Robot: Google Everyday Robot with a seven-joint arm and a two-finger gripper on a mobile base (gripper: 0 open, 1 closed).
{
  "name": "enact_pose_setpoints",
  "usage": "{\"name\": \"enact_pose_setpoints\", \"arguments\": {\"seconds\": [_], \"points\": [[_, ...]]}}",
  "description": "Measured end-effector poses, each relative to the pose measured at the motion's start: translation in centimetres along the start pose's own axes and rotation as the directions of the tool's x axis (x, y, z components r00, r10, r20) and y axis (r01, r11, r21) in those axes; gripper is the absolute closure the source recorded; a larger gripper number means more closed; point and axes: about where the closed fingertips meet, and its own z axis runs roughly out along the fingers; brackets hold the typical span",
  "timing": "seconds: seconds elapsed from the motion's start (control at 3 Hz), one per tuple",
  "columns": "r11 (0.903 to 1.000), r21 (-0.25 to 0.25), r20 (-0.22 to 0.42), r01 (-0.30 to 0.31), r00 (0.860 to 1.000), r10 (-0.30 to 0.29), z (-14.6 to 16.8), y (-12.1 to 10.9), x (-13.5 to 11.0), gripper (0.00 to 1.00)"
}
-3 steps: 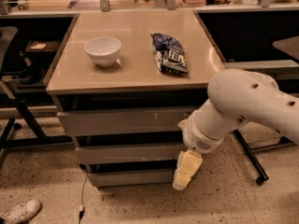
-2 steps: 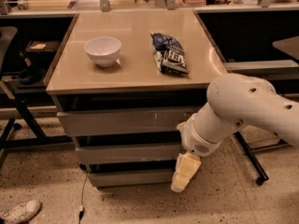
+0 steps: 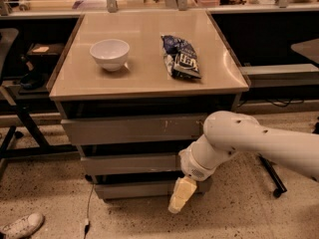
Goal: Open middle drawer
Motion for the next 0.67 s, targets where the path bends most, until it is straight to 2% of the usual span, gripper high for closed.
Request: {"name": "enact_pose_setpoints", "arguments": {"seconds": [0.67], "points": [[1.0, -0.009, 0.026, -0.003, 1.0, 0.003, 1.1, 0.0, -0.1, 0.0]]}}
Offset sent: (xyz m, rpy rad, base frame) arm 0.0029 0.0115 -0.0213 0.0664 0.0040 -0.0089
